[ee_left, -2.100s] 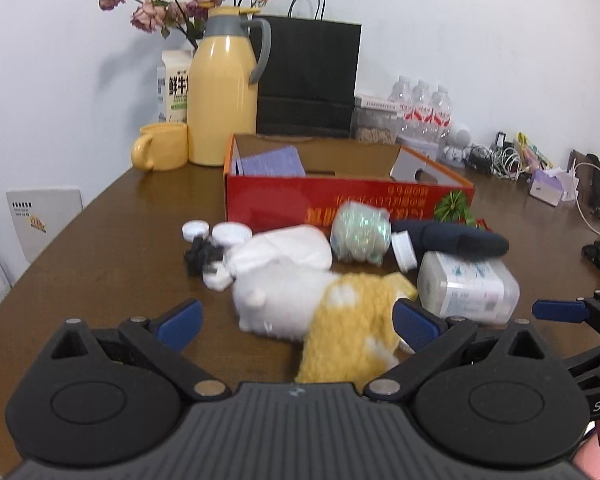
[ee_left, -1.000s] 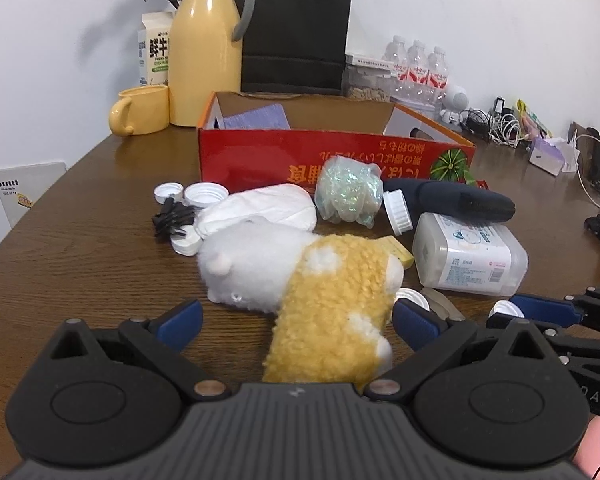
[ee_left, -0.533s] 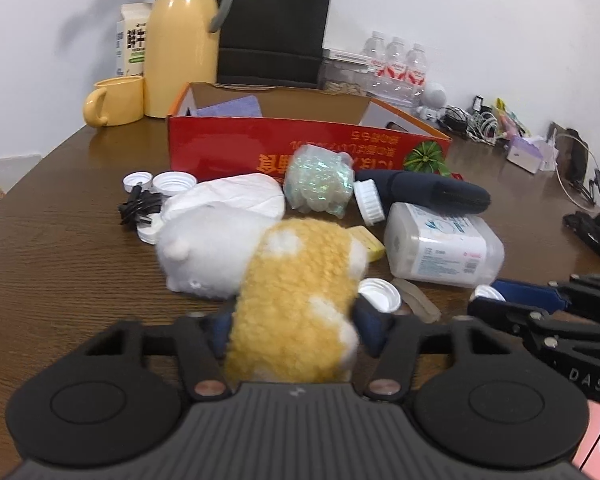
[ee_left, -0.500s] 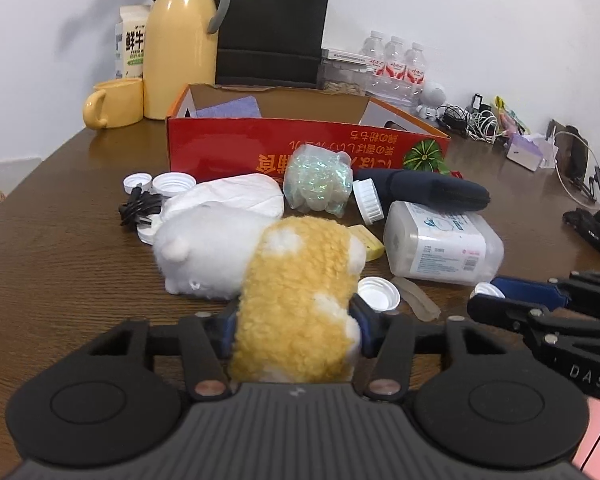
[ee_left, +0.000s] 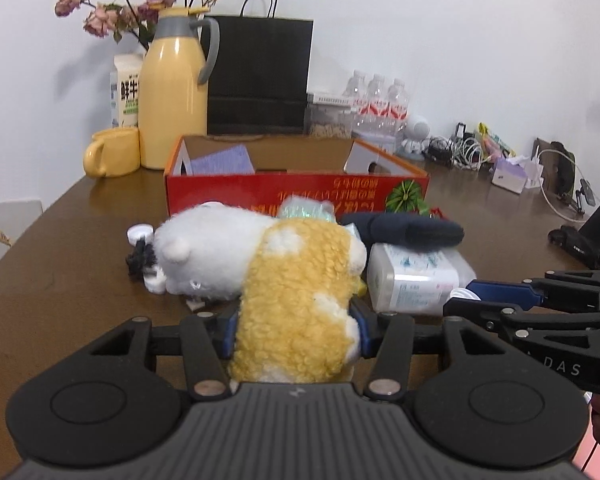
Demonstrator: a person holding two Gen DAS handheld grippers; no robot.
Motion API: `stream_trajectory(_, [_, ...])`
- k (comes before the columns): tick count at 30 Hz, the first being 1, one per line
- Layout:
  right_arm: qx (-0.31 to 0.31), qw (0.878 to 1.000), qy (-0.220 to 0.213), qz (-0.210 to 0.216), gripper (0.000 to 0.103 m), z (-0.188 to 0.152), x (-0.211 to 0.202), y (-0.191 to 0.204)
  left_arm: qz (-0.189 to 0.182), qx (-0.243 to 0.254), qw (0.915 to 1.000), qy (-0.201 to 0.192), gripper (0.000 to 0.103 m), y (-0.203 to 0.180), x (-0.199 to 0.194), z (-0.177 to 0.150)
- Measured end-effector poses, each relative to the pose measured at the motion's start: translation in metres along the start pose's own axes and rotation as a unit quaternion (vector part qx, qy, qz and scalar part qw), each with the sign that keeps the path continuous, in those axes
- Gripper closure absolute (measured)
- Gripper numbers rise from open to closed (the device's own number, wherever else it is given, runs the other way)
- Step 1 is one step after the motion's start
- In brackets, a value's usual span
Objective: Organize objects
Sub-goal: 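Grasp the yellow-and-white plush toy with the left tool, then lower the plush toy and the cable into the box while opening both tools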
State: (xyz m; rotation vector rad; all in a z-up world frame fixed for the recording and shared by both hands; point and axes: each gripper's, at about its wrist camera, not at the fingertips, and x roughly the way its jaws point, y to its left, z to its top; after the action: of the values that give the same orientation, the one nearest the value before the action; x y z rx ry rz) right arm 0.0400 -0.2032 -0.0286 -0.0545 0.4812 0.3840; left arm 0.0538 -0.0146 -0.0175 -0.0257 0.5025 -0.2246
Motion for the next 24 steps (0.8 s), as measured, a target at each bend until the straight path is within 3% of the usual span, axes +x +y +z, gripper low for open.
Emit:
stream_trajectory(13, [-0.036,0.997,-0.073,-0.015,0.076,0.066,0.018,-0.010,0.015,0.013,0.9972,-0.072,0.051,-0.006,0.020,0.067])
stream_trajectory(24, [-0.030,0.995,-0.095,-0.029,0.076,0.128,0.079,-0.039,0.034,-0.002,0.9956,-0.087,0.051,0.001,0.075,0.113])
